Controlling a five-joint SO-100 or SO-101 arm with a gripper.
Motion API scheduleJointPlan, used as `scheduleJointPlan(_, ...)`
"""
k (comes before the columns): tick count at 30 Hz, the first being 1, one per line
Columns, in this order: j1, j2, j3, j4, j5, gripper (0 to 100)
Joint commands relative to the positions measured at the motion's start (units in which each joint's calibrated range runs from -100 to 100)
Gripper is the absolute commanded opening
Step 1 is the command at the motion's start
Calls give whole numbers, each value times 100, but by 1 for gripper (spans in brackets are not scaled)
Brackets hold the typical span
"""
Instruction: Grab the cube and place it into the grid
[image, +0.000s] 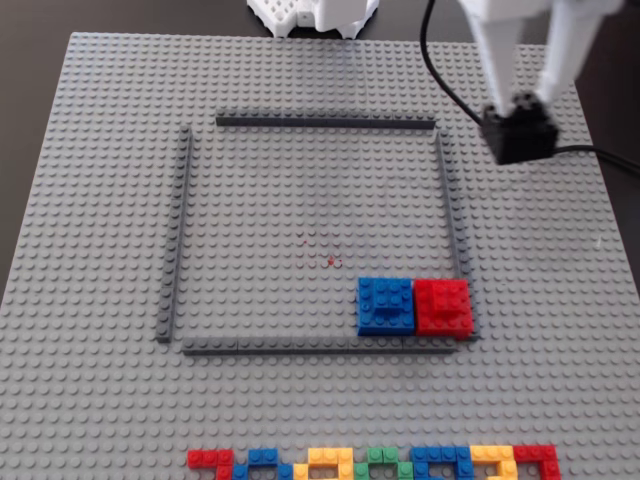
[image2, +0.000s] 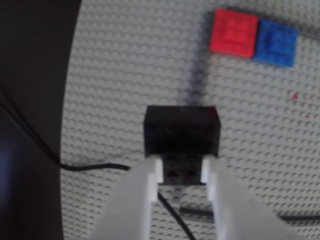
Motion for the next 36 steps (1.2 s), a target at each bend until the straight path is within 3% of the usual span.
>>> scheduleJointPlan(1,518,-1088,548,-242,147,3)
scheduleJointPlan(21,2043,-2060,2577,-936,1158,4)
scheduleJointPlan(36,2198,-529,1680,-1199,1431,3)
